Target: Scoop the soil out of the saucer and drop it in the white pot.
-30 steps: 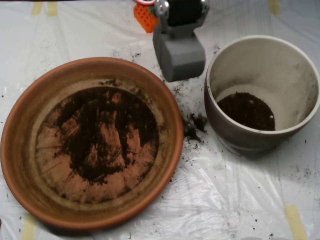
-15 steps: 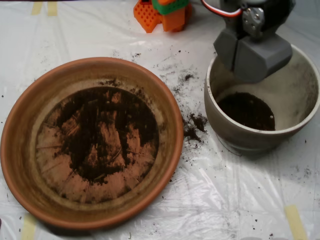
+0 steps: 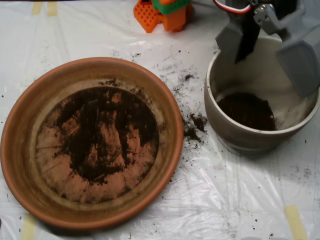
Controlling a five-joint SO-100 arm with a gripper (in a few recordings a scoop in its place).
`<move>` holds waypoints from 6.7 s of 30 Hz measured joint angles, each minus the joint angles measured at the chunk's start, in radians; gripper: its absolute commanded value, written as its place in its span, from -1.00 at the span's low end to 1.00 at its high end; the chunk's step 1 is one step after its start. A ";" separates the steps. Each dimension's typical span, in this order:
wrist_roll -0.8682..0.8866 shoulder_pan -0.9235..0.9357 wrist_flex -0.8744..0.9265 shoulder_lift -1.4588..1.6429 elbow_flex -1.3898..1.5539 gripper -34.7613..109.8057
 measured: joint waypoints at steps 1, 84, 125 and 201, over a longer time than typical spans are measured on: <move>0.000 0.002 0.000 0.000 0.000 0.11; -0.262 1.072 -0.328 -0.581 0.164 -0.06; -0.236 0.939 -0.495 -0.147 0.713 -0.53; 0.146 0.400 -0.009 0.114 -0.049 -0.09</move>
